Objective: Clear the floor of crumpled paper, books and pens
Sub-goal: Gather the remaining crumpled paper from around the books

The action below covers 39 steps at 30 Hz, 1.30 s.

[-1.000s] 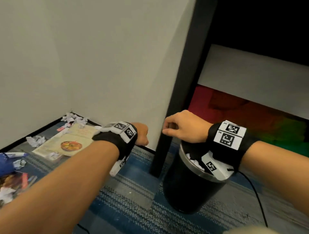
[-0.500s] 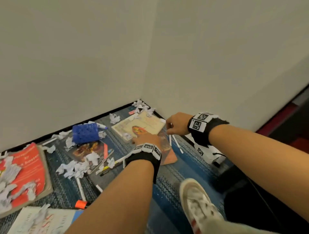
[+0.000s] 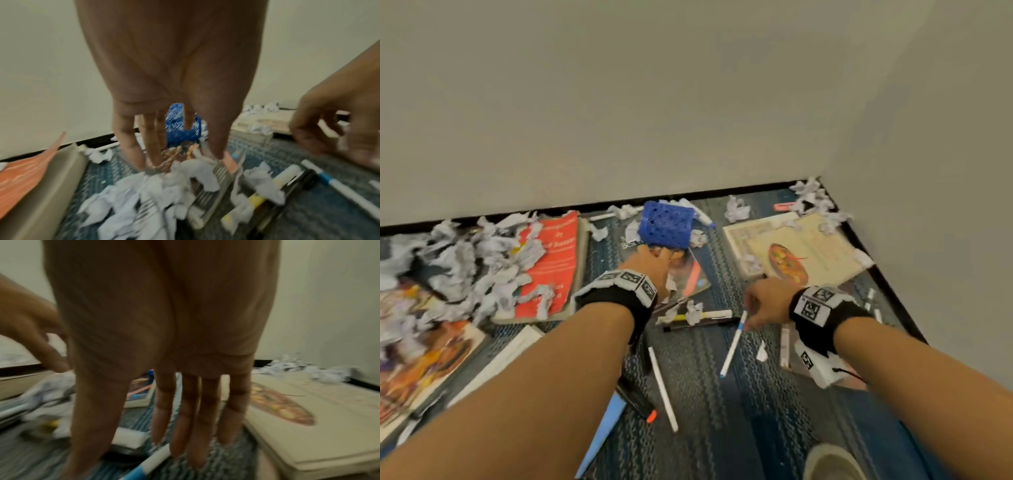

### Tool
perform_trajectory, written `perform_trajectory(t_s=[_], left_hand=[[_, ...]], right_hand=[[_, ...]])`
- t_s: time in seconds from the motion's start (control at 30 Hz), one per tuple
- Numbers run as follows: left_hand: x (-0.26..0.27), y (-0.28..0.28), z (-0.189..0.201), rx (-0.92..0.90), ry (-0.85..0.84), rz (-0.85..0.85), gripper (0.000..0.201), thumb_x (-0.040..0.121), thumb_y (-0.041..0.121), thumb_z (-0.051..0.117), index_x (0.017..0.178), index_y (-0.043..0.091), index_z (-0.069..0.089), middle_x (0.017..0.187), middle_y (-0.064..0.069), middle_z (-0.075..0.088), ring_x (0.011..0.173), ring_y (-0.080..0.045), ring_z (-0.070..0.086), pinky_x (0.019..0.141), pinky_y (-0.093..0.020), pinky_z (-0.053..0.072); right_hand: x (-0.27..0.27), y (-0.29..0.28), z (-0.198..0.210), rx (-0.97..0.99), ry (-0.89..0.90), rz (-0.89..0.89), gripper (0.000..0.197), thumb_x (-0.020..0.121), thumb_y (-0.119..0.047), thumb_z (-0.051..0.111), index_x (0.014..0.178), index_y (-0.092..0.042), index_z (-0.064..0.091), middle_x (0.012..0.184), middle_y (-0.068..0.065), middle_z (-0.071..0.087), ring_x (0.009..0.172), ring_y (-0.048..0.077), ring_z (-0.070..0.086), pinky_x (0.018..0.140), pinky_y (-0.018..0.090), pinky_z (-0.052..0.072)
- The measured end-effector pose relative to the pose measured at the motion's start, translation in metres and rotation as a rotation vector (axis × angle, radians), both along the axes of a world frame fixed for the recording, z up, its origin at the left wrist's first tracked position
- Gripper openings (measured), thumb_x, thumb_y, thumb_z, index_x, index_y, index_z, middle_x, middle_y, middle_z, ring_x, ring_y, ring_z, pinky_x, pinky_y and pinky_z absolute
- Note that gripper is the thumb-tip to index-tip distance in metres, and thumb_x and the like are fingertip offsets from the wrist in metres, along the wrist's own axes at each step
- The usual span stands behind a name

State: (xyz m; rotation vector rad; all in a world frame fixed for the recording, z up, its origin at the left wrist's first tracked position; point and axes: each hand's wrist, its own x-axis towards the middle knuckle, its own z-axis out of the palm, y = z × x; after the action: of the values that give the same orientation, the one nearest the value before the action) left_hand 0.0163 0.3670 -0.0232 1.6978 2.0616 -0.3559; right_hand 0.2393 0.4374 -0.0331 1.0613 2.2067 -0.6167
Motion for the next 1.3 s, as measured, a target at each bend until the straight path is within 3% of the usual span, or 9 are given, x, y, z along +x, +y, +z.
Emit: perform_trajectory(t_s=[0.17, 0.37, 0.53, 0.63, 0.77, 1.0, 1.13, 1.23, 1.3], left_hand=[[0.032, -0.014, -0.027, 0.062, -0.225, -0.024, 0.095, 0.075, 0.052, 0.074, 0.15, 0.025, 0.022, 0.136, -0.019, 0.034, 0.122, -0.036, 0.045, 0.103, -0.041, 0.041], [0.081, -0.027, -0.071, 0.109, -0.219, 0.11, 0.037, 0.092, 0.037, 0.057, 0.119, 0.013, 0.048, 0.128, -0.016, 0.034, 0.119, -0.034, 0.036, 0.097, -0.04, 0.036], [0.064, -0.031, -0.062, 0.315, -0.32, 0.346, 0.025, 0.1, 0.021, 0.044, 0.119, 0.008, 0.052, 0.127, -0.014, 0.038, 0.097, -0.03, 0.055, 0.09, -0.033, 0.046], [0.048, -0.033, -0.055, 0.539, -0.335, 0.449, 0.019, 0.097, 0.015, 0.045, 0.113, 0.009, 0.054, 0.116, -0.012, 0.043, 0.081, -0.027, 0.053, 0.078, -0.033, 0.046], [0.015, -0.035, -0.051, 0.679, -0.181, 0.572, 0.035, 0.091, 0.002, 0.043, 0.125, 0.008, 0.05, 0.114, -0.016, 0.046, 0.095, -0.032, 0.052, 0.082, -0.041, 0.047], [0.003, -0.049, -0.084, 0.158, -0.14, 0.396, 0.061, 0.097, 0.018, 0.039, 0.151, 0.031, 0.015, 0.155, -0.015, 0.012, 0.143, -0.041, 0.006, 0.106, -0.066, 0.026], [0.022, -0.053, -0.086, 0.234, 0.102, 0.417, 0.052, 0.093, 0.008, 0.045, 0.142, 0.017, 0.03, 0.138, -0.018, 0.03, 0.126, -0.042, 0.032, 0.088, -0.05, 0.045], [0.019, -0.051, -0.081, 0.321, -0.072, 0.474, 0.043, 0.088, 0.003, 0.052, 0.129, 0.011, 0.041, 0.126, -0.02, 0.04, 0.117, -0.041, 0.04, 0.085, -0.048, 0.043], [0.022, -0.049, -0.074, 0.384, -0.166, 0.467, 0.037, 0.088, 0.01, 0.052, 0.125, 0.013, 0.047, 0.116, -0.02, 0.048, 0.107, -0.041, 0.048, 0.079, -0.047, 0.043]], right_hand=[[0.004, -0.022, -0.025, 0.052, -0.174, 0.274, 0.045, 0.074, -0.049, 0.074, 0.094, -0.012, 0.058, 0.1, 0.01, 0.062, 0.095, 0.03, 0.063, 0.068, 0.032, 0.043], [0.027, -0.024, -0.039, -0.03, -0.011, 0.231, 0.028, 0.085, -0.023, 0.066, 0.068, -0.017, 0.044, 0.073, 0.004, 0.043, 0.079, 0.026, 0.052, 0.061, 0.029, 0.034], [0.032, -0.016, -0.03, -0.109, 0.224, 0.081, 0.011, 0.084, -0.006, 0.062, 0.093, -0.012, 0.066, 0.094, 0.004, 0.068, 0.087, 0.019, 0.063, 0.073, 0.023, 0.045], [0.026, 0.004, -0.03, 0.155, 0.404, 0.068, 0.004, 0.09, -0.018, 0.058, 0.094, -0.02, 0.059, 0.095, -0.002, 0.06, 0.084, 0.015, 0.057, 0.078, 0.029, 0.051], [0.007, 0.036, -0.033, 0.513, 0.361, 0.132, 0.047, 0.089, -0.013, 0.055, 0.134, -0.025, 0.045, 0.13, 0.005, 0.045, 0.109, 0.025, 0.05, 0.084, 0.038, 0.05], [0.006, 0.039, -0.051, 0.504, 0.204, 0.22, 0.03, 0.089, 0.001, 0.046, 0.118, -0.004, 0.052, 0.114, 0.018, 0.05, 0.101, 0.035, 0.05, 0.081, 0.043, 0.043], [0.023, 0.012, -0.042, 0.379, 0.376, 0.02, 0.024, 0.085, 0.004, 0.047, 0.104, -0.007, 0.056, 0.097, 0.014, 0.06, 0.09, 0.034, 0.054, 0.072, 0.04, 0.043], [0.043, -0.028, -0.041, 0.195, 0.333, 0.057, 0.004, 0.092, -0.014, 0.046, 0.096, -0.014, 0.048, 0.084, 0.004, 0.05, 0.083, 0.029, 0.052, 0.068, 0.035, 0.035], [0.057, -0.045, -0.044, 0.265, 0.173, 0.246, 0.032, 0.094, -0.05, 0.042, 0.096, -0.018, 0.042, 0.09, 0.004, 0.05, 0.085, 0.025, 0.048, 0.074, 0.037, 0.039]])
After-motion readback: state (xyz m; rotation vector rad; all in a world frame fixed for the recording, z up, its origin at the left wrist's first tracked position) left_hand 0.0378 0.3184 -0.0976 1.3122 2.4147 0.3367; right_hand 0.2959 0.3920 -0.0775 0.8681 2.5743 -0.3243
